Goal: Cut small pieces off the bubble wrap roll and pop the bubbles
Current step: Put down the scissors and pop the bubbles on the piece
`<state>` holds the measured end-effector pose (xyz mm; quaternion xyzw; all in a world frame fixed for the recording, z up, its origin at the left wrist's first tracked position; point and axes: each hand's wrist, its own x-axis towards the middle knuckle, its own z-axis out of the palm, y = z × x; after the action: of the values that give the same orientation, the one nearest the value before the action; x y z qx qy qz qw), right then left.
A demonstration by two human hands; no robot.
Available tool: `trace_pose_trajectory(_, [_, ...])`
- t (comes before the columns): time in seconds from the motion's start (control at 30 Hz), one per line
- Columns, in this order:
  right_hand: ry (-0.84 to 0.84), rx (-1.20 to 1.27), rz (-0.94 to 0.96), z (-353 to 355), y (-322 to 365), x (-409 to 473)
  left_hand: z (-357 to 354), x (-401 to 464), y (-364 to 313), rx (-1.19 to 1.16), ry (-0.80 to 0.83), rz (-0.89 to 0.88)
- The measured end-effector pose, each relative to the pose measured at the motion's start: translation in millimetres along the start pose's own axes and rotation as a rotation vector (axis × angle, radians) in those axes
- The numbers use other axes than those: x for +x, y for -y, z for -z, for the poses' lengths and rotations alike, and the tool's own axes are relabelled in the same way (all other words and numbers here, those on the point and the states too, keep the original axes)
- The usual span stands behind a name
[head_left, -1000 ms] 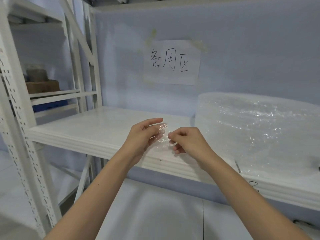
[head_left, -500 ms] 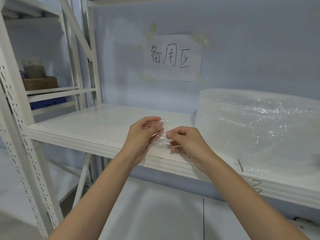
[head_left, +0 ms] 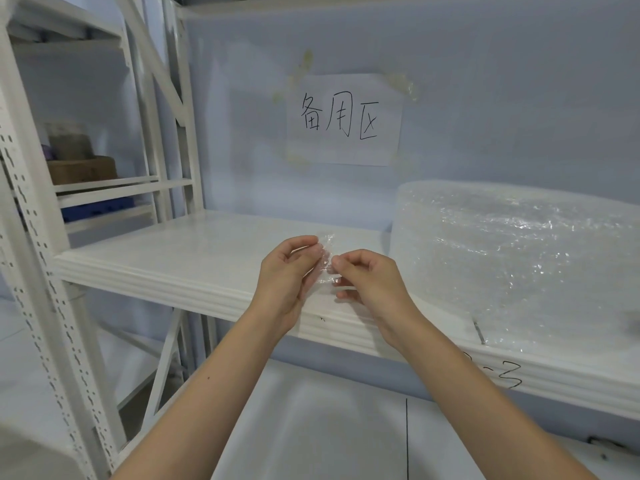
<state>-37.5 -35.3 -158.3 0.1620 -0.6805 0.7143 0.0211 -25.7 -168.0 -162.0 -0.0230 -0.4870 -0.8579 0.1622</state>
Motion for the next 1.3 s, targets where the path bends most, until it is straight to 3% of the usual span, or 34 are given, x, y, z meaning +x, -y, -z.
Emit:
trace_pose_trajectory(0.33, [0.011,0.008,0.009,2.2,4.8,-5.8,-4.3,-0.7,4.4,0.062,-0.089,-0.065])
trace_pose_trajectory(0.93, [-0.122,0.004,0.075,4.3,-2.2,1.4,-13.3,-4.8,4.2,-0.046,-0.004,0.014])
trace_pose_trajectory(1.13, [-0.133,-0.152,0.146,6.8,-3.9,3.0,-9.2,-0.2,0.0,0.226,0.080,-0.058])
trace_pose_trajectory(1.3, [-0.078,-0.117,0.129,6.4,-2.3,2.3,-4.7,7.4,-8.2,0.229,0.081,-0.059])
